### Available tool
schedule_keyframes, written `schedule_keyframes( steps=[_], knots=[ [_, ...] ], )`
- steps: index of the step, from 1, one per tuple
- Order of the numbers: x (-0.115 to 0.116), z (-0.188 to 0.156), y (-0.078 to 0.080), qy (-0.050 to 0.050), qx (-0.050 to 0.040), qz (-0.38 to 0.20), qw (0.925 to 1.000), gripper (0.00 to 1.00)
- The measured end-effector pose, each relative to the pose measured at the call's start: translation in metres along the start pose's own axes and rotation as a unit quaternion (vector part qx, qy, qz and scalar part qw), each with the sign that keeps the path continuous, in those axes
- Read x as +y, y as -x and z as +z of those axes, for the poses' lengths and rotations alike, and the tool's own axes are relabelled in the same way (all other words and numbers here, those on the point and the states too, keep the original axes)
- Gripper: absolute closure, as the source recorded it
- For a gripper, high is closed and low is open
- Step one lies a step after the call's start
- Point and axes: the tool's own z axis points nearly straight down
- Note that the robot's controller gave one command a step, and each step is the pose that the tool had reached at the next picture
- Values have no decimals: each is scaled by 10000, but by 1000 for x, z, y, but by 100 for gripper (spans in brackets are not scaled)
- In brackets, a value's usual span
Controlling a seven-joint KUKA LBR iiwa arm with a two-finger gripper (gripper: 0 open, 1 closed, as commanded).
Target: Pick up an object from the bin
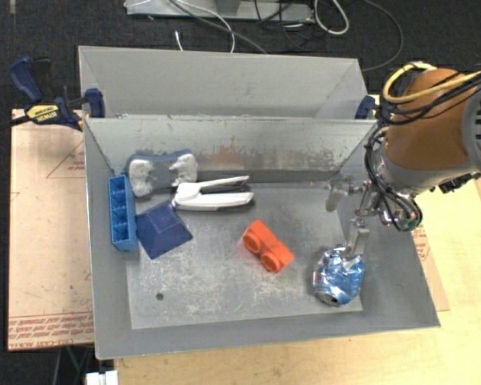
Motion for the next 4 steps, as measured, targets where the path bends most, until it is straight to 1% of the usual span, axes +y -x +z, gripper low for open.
schedule_keyframes(
  steps=[1,2,3,4],
  knots=[
    [1,-5,2,-6,-39,-19,10000,0],
    [-47,93,-28,-6,-31,-2055,9787,0],
    [-39,11,-44,-14,-61,-2066,9784,0],
    [-32,73,-68,44,20,-4015,9158,0]
  ],
)
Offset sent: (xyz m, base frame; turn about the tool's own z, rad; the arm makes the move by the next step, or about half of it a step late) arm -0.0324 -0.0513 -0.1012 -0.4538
